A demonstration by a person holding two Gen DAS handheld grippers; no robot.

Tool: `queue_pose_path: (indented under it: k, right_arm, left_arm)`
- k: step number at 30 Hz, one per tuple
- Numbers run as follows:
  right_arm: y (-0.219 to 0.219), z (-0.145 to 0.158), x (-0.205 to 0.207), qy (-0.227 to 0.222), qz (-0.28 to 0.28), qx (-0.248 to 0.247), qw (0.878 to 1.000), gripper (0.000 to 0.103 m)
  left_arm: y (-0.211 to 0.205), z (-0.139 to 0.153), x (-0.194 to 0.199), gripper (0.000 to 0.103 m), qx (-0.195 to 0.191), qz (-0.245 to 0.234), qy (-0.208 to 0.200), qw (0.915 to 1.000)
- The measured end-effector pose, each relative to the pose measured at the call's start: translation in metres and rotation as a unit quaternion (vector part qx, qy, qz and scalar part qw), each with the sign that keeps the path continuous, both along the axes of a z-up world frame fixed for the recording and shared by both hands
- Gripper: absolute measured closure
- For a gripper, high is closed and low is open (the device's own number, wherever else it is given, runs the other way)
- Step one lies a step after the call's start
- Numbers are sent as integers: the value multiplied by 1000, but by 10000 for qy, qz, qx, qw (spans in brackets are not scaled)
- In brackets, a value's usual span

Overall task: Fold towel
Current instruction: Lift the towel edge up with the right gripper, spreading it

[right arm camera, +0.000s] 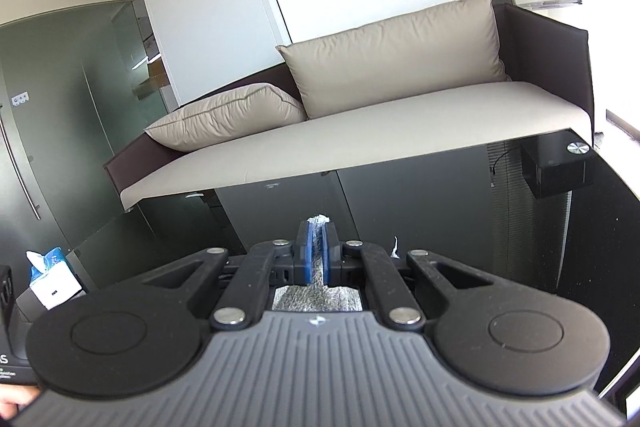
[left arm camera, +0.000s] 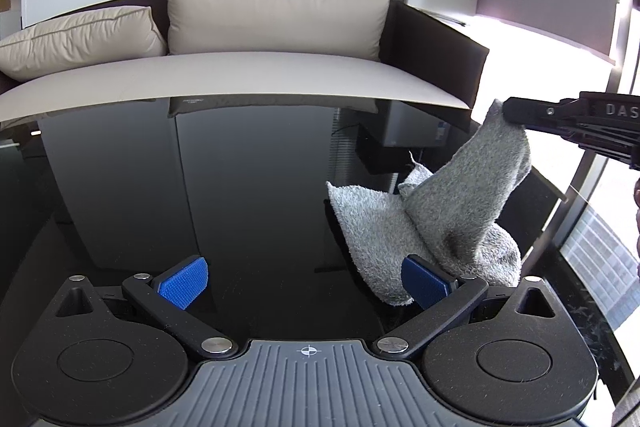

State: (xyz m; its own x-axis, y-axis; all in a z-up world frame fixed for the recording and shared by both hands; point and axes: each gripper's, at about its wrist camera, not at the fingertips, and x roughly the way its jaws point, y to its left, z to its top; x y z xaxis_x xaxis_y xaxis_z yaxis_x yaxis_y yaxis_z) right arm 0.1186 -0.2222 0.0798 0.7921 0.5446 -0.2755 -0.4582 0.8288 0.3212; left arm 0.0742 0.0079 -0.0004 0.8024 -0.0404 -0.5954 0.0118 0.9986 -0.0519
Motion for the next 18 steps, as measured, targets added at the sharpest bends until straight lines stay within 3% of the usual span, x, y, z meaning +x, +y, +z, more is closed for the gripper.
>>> queue_pose_path:
  k: [18]
  right_arm:
    - [-36,19,-15,-409,-334,-4,9986,98]
  left_arm:
    - [-15,-5,42,1,-111,-274,-70,9995]
